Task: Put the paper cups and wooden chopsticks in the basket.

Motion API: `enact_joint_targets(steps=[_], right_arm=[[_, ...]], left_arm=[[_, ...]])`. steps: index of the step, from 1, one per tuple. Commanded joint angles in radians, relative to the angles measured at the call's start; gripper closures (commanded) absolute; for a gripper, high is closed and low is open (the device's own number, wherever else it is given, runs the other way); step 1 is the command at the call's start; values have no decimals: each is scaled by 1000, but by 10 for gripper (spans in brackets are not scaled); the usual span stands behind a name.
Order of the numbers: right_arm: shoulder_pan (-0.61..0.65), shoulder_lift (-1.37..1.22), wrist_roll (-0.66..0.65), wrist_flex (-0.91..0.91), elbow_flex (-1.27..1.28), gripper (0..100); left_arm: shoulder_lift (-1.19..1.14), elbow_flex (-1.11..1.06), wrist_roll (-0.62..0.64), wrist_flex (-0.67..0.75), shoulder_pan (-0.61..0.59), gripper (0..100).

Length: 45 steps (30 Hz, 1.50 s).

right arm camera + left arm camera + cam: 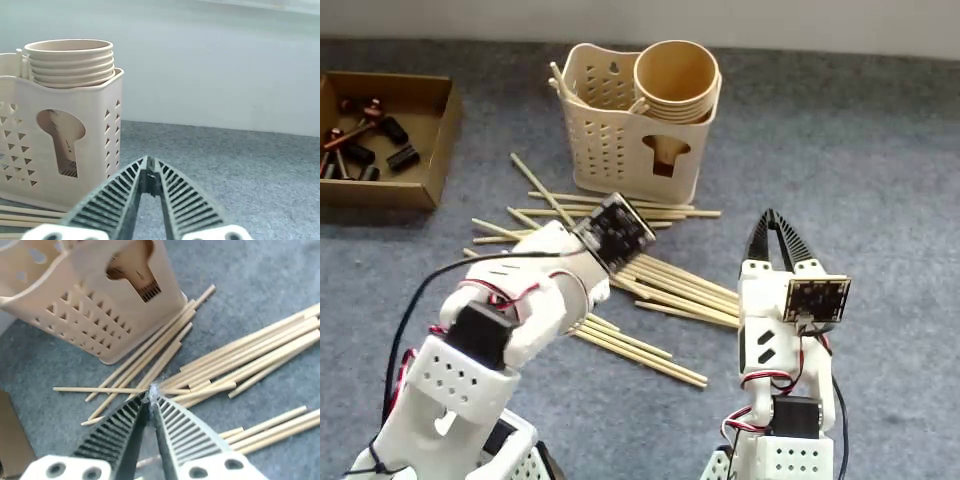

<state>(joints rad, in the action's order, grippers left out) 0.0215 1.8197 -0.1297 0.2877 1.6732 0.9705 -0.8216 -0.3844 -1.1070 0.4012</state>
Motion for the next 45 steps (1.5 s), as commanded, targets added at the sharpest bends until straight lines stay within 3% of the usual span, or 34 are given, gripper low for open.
enact_joint_targets(steps=[1,10,14,21,29,45], right_arm=[[2,13,-12,2,38,988],[-73,15,-5,2,31,988],[-102,15,-5,2,31,988],[-113,15,-5,2,30,988],[-113,15,-5,2,30,988],[-113,15,-5,2,30,988]], left_arm=[[16,-62,-84,-2,76,994],[16,-214,-190,2,151,979],[15,-242,-189,3,160,918],[15,-315,-170,103,159,898],[5,-329,-167,109,160,860],[-527,-163,-219,189,189,863]])
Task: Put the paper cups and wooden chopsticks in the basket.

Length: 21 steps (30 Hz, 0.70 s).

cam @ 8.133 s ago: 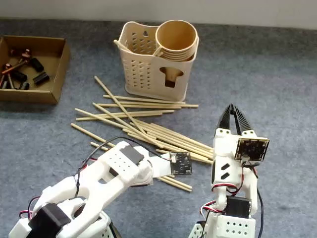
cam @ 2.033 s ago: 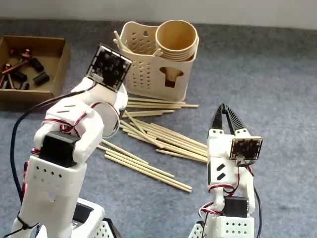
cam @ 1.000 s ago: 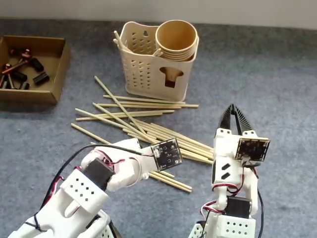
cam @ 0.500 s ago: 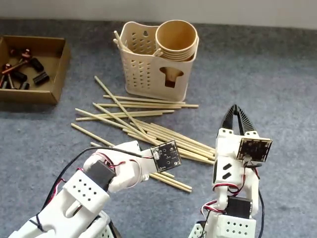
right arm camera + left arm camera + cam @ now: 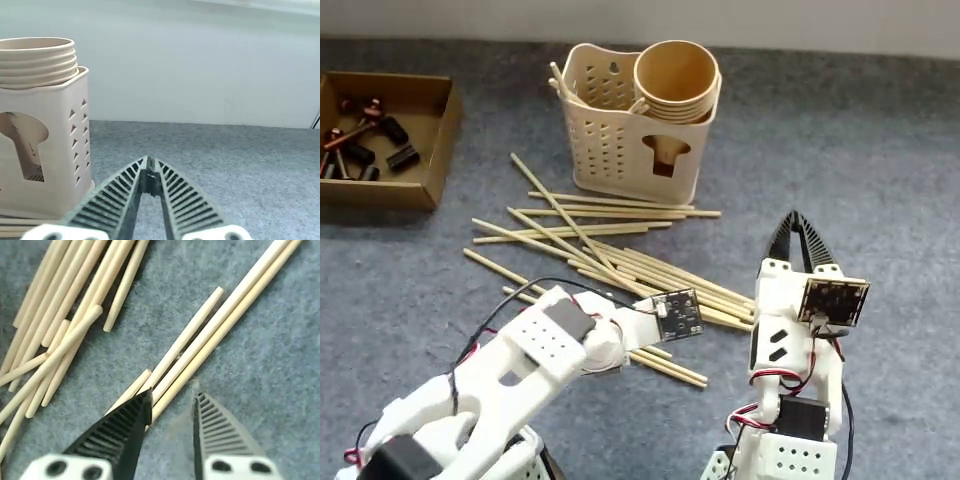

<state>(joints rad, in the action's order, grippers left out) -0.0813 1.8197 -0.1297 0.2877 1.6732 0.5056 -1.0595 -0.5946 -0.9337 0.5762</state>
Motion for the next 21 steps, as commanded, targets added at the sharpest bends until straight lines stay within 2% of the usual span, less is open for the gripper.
enact_joint_targets(steps=[1,10,21], right_arm=[[-10,15,-5,2,30,988],[-10,15,-5,2,30,988],[-10,15,-5,2,30,988]], left_arm=[[-93,91,-11,15,15,864],[-341,257,-17,12,13,890],[-384,297,-17,-21,13,917]])
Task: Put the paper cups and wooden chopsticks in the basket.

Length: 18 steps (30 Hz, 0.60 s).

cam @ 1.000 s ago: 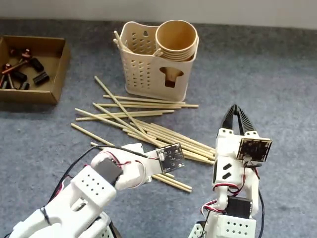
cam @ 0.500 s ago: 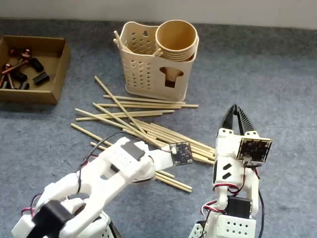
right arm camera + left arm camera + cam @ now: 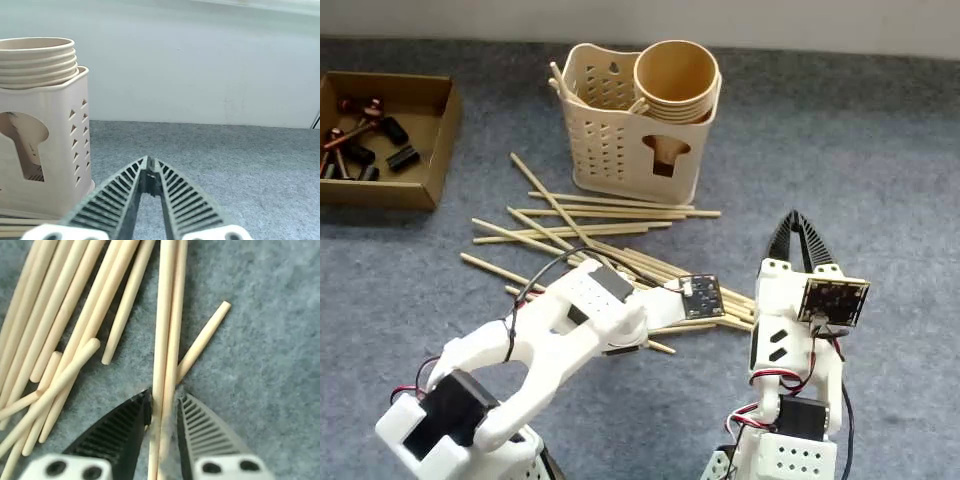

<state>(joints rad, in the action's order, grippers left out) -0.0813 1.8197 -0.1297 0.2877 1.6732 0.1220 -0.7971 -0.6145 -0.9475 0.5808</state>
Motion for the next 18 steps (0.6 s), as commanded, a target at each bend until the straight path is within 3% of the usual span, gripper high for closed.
enact_joint_targets(steps=[1,6,18], right_arm=[[-10,15,-5,2,30,988],[-10,15,-5,2,30,988],[-8,15,-6,2,30,988]], left_arm=[[-1,33,3,-8,8,918],[-1,33,3,-8,8,995],[7,15,3,-23,8,994]])
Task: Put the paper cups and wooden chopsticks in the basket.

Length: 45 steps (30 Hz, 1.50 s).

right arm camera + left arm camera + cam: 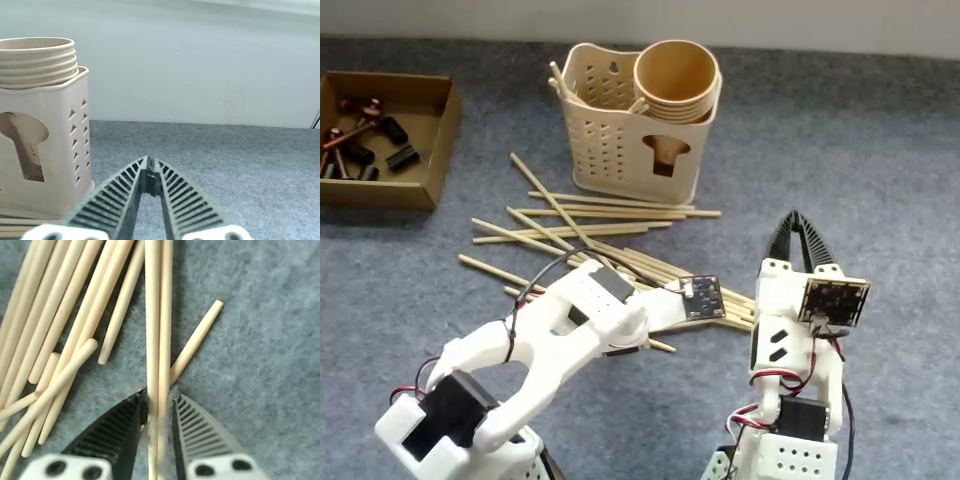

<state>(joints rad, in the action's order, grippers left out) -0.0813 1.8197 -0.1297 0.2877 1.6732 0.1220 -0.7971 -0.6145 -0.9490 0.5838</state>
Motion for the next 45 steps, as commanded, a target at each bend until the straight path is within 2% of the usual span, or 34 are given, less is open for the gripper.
enact_joint_targets(steps=[1,9,19,35,40,45], right_arm=[[-8,15,-6,2,30,988],[-8,15,-6,2,30,988],[-5,15,-8,2,30,988],[-4,15,-6,2,30,988],[-4,15,-6,2,30,988],[-4,15,-6,2,30,988]], left_arm=[[8,12,3,-21,5,994],[25,28,34,-61,4,994],[300,-84,37,-71,-70,994],[550,-186,40,-72,-136,994],[664,-193,120,-77,-139,994],[779,-193,184,-71,-206,994]])
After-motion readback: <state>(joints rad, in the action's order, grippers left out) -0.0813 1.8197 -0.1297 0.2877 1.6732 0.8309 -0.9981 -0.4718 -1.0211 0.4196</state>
